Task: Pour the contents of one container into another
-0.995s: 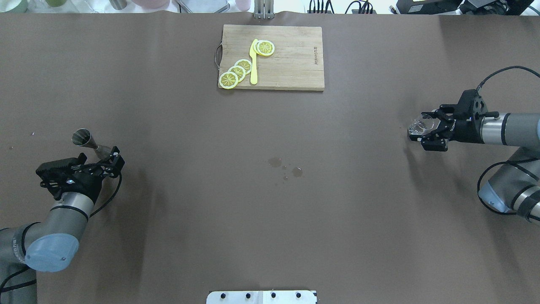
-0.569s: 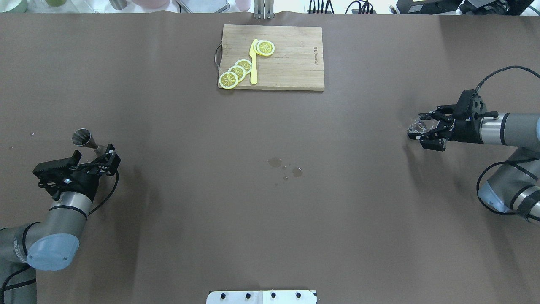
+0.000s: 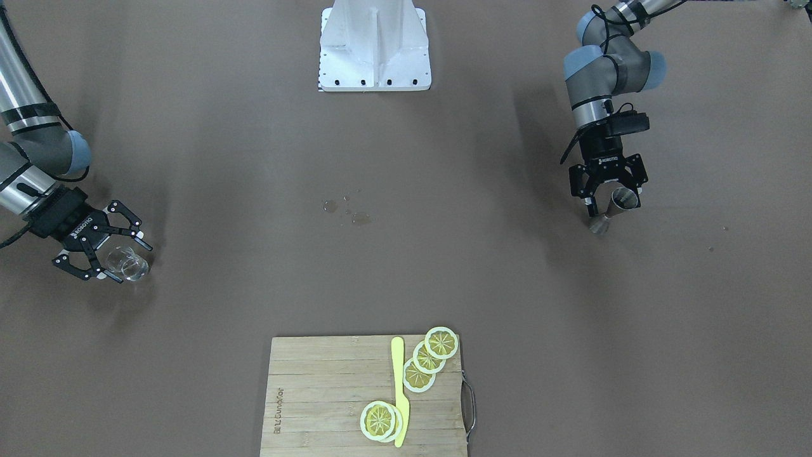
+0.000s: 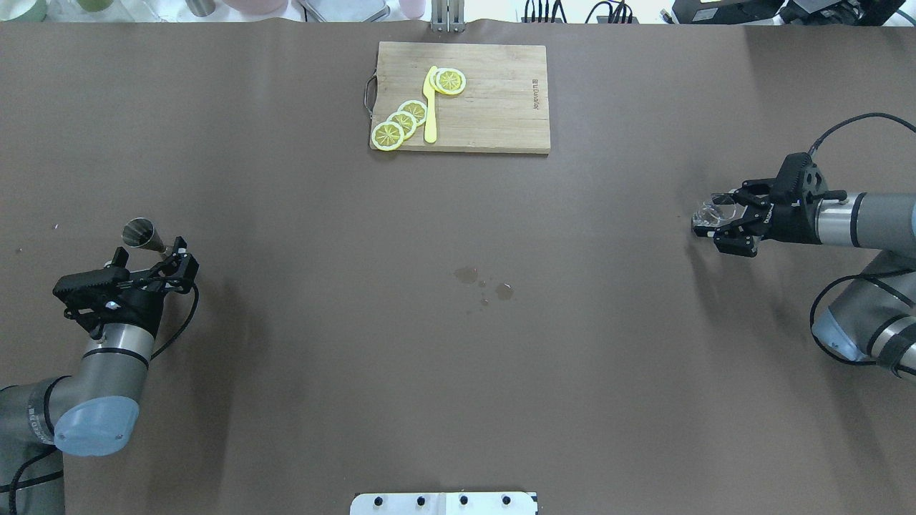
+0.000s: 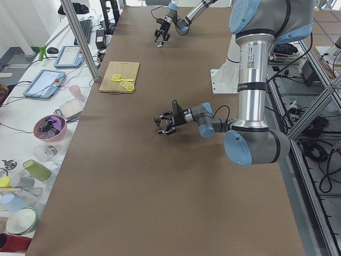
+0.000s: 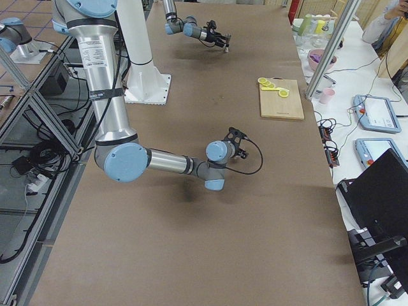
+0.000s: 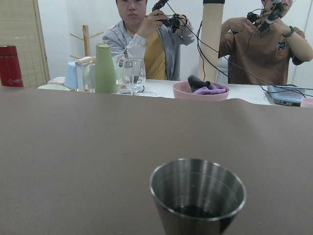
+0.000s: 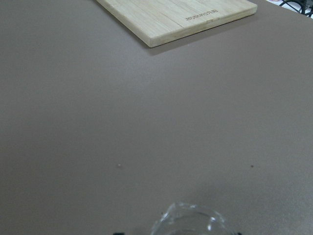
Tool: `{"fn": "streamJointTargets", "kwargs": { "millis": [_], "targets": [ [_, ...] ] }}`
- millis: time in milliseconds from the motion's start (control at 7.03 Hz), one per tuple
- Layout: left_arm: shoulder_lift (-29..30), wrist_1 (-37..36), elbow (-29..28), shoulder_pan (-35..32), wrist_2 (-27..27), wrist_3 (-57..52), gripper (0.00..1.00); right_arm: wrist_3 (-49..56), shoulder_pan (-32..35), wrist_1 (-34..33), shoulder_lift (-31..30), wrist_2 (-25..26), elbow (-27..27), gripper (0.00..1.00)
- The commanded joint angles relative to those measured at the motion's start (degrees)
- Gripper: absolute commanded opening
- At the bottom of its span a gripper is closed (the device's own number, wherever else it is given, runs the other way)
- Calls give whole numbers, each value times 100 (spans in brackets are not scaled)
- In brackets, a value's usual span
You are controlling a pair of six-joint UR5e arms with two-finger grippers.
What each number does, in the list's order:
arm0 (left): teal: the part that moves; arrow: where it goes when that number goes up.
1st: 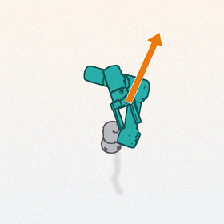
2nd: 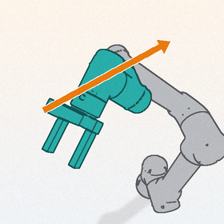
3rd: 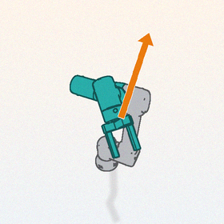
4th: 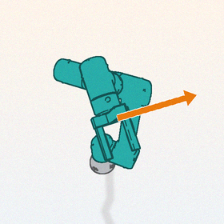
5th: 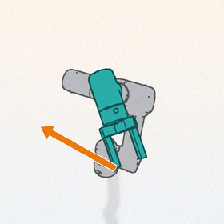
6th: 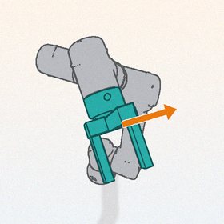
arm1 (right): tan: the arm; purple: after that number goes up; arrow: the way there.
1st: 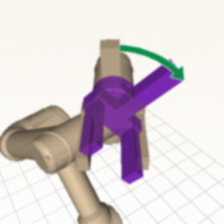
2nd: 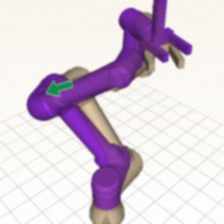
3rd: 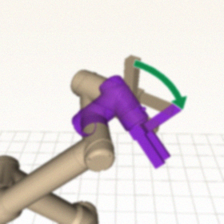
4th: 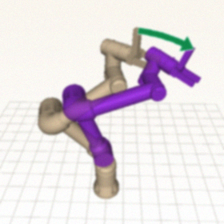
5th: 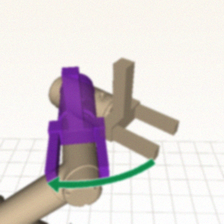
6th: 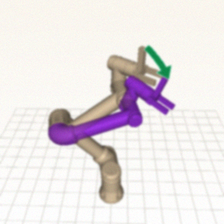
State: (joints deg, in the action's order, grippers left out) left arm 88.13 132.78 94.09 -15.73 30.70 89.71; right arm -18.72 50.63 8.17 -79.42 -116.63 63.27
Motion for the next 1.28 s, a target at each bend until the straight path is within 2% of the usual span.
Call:
{"fn": "streamJointTargets", "kwargs": {
  "millis": [0, 142, 284, 427, 569, 711, 995, 1138],
  "targets": [
    [98, -129, -119, -9, -81, -6, 95, 0, 0, 0, -4, 9, -16, 77],
    [116, -138, -146, -9, -177, -6, 90, -9, 0, 0, -4, 44, -16, 77],
    [151, -138, -155, 0, -187, -6, 80, -9, 0, 0, 5, 44, -16, 77],
    [177, -138, -155, -9, -187, -6, 67, -9, 0, 0, 5, 53, -16, 72],
    [221, -138, -189, 0, -187, -6, 57, -9, 0, 0, 5, 61, -16, 62],
    [291, -138, -277, 0, -291, -6, 55, -9, 0, 0, 5, 61, -16, 53],
    [371, -129, -366, 0, -319, -6, 55, -18, 0, 0, 5, 61, 1, 45],
    [371, -129, -374, 9, -319, -6, 54, -9, 9, 0, 5, 61, 36, 37]
  ]
}}
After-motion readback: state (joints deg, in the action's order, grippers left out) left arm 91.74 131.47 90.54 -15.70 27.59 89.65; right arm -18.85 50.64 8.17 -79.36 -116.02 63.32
